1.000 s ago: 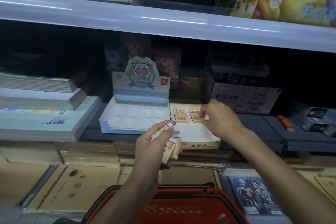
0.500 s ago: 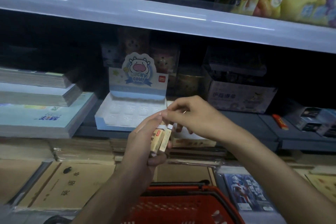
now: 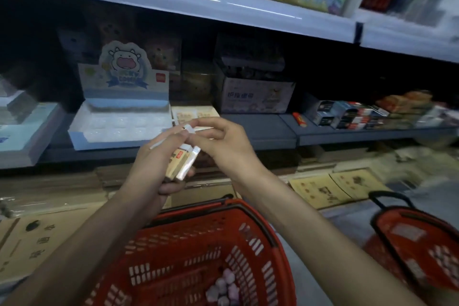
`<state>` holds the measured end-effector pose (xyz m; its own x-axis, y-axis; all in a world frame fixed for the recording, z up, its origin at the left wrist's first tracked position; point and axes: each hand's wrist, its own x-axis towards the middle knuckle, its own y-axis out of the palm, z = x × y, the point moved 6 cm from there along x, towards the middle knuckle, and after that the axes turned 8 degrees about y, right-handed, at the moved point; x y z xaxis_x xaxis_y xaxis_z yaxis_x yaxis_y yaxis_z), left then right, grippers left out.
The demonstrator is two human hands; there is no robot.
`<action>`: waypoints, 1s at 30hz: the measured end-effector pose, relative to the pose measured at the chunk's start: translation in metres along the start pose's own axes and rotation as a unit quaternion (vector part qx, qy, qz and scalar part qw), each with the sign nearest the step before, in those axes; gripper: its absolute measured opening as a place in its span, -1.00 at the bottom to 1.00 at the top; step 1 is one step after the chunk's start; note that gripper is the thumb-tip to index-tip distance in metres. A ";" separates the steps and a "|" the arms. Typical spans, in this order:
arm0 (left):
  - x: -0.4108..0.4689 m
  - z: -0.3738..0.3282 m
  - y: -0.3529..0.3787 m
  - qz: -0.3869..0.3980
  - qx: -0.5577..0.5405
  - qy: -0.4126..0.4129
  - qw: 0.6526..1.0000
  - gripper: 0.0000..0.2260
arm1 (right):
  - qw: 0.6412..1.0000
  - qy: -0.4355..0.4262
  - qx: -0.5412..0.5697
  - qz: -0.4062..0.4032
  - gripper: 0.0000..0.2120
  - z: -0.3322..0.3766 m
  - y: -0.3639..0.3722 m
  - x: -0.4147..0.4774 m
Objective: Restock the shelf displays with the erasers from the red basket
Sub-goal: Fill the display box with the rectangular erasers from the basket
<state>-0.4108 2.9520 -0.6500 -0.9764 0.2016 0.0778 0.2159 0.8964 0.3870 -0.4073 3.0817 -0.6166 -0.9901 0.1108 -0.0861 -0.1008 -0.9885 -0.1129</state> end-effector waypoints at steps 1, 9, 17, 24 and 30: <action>-0.007 0.001 0.003 0.016 -0.001 -0.005 1.000 -0.76 | 1.000 0.010 0.008 -0.009 -0.76 -0.001 -0.002 -0.011; -0.049 0.009 0.023 0.086 0.032 -0.014 0.996 -0.78 | 0.996 0.043 0.024 -0.075 -0.73 -0.018 -0.022 -0.077; -0.069 0.009 0.032 0.102 0.039 -0.011 0.994 -0.80 | 0.995 0.050 -0.004 -0.088 -0.71 -0.012 -0.032 -0.108; -0.071 0.006 0.019 0.109 0.042 -0.007 0.993 -0.80 | 0.995 0.061 -0.008 -0.073 -0.72 -0.011 -0.021 -0.105; -0.069 0.007 0.019 0.105 0.051 -0.005 0.993 -0.80 | 0.995 0.062 -0.018 -0.076 -0.72 -0.016 -0.019 -0.101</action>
<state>-0.3391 2.9573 -0.6542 -0.9098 0.3916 0.1379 0.4149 0.8696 0.2678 -0.3039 3.0913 -0.6215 -0.9438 0.2732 -0.1862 -0.2431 -0.9551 -0.1692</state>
